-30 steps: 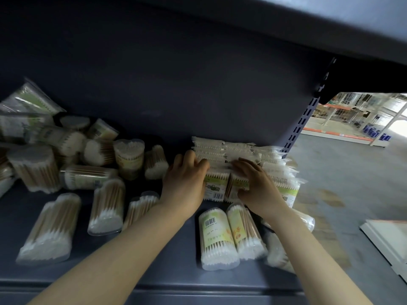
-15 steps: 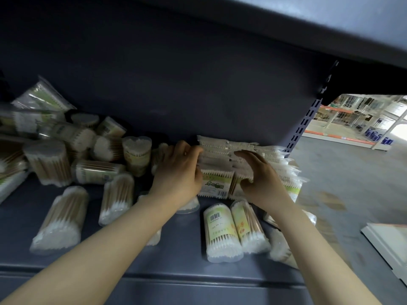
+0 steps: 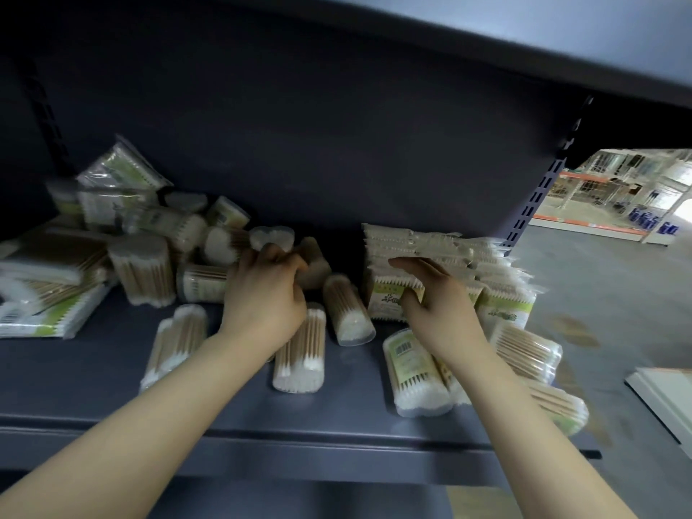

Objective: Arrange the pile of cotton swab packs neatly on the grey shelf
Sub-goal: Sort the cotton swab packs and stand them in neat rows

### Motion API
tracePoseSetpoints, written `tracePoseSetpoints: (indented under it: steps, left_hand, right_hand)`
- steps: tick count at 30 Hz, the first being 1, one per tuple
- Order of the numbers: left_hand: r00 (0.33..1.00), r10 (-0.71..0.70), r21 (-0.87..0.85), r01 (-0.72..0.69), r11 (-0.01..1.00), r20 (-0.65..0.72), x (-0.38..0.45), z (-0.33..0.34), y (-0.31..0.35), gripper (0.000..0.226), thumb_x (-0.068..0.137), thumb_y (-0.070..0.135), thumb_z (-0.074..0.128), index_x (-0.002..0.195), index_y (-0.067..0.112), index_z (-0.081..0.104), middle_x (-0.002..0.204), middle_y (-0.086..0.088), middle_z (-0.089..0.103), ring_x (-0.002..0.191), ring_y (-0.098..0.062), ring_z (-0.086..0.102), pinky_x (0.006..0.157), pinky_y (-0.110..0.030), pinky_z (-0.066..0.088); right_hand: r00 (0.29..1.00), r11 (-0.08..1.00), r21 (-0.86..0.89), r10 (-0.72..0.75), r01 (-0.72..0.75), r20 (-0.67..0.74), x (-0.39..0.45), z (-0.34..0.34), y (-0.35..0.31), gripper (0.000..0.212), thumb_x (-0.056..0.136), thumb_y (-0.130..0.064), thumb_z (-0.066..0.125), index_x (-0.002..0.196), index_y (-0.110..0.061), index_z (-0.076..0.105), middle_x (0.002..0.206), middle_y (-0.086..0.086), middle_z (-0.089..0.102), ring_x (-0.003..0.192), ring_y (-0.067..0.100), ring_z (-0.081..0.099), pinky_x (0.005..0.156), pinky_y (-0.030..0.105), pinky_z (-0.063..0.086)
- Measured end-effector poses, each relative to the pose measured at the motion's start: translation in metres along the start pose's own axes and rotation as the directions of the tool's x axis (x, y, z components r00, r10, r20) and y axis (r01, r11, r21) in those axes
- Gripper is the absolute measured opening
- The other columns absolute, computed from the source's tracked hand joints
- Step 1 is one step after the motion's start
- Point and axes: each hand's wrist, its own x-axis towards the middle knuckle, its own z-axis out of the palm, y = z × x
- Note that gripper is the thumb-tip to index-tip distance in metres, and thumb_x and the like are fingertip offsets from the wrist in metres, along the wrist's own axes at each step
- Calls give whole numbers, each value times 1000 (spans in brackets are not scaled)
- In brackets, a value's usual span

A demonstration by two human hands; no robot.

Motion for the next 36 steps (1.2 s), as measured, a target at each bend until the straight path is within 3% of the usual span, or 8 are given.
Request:
tracePoseSetpoints:
  steps: [2, 8, 16, 21, 24, 28, 32, 36]
  left_hand:
    - [1000, -6, -2, 6, 1000, 10, -5, -5, -8, 27, 76, 8, 51, 96, 10, 69, 102, -16, 63, 92, -40, 53, 75, -41, 42]
    - [996, 53, -80, -47, 996, 73, -22, -11, -25, 38, 75, 31, 42, 95, 15, 69, 100, -8, 64, 91, -36, 53, 80, -41, 39]
    - [961, 162, -118, -139, 983, 223, -33, -19, -25, 52, 78, 52, 30, 115, 32, 61, 116, 9, 58, 114, -20, 44, 93, -34, 27]
    - [906, 258, -123, -230, 965, 334, -39, -12, -23, 82, 64, 70, 3, 131, 45, 43, 137, 16, 40, 129, -14, 23, 98, -31, 14]
    - [895, 285, -123, -258, 958, 344, -38, -14, -20, 86, 60, 70, 1, 131, 44, 42, 139, 18, 38, 130, -13, 21, 102, -32, 15]
    - [911, 298, -136, -269, 953, 285, -35, -15, -19, 76, 60, 66, 12, 118, 37, 52, 128, 18, 47, 126, -13, 31, 100, -32, 20]
    - [924, 288, -167, -252, 953, 250, -31, -13, -21, 60, 58, 61, 21, 102, 34, 52, 111, 19, 53, 118, -12, 37, 97, -31, 23]
    - [932, 293, -196, -254, 947, 213, -31, -10, -18, 52, 58, 62, 26, 88, 27, 49, 84, 17, 47, 100, -12, 43, 84, -25, 22]
  right_hand:
    - [1000, 1000, 3, -8, 8, 21, -3, 6, -8, 43, 81, 3, 48, 120, -12, 59, 125, 4, 58, 113, 22, 53, 80, 13, 34]
    - [988, 999, -32, 27, -22, 151, -9, 26, -24, 37, 87, -15, 44, 120, -19, 59, 120, 5, 59, 107, 25, 56, 81, 25, 39]
    - [991, 995, -53, 84, -79, 103, -19, 32, -34, 39, 84, -5, 48, 119, -18, 60, 113, 10, 61, 100, 30, 58, 79, 39, 49]
    - [991, 993, -38, 113, -111, 71, -19, 30, -34, 39, 84, -5, 48, 118, -20, 61, 112, 9, 62, 96, 29, 60, 76, 36, 49]
    - [990, 991, -49, 128, -124, 67, -14, 31, -31, 40, 84, -3, 47, 118, -19, 60, 111, 8, 64, 102, 28, 58, 80, 36, 48]
    - [983, 990, -59, 134, -127, 129, -6, 36, -28, 40, 85, -7, 46, 121, -20, 58, 116, 8, 64, 107, 28, 58, 86, 38, 47]
    - [980, 994, -60, 104, -95, 167, 1, 42, -28, 40, 88, -7, 45, 124, -19, 56, 120, 8, 62, 110, 27, 56, 84, 29, 43]
    - [968, 993, -80, 108, -92, 226, 5, 44, -28, 40, 90, -9, 44, 128, -21, 53, 124, 4, 60, 112, 25, 55, 82, 26, 40]
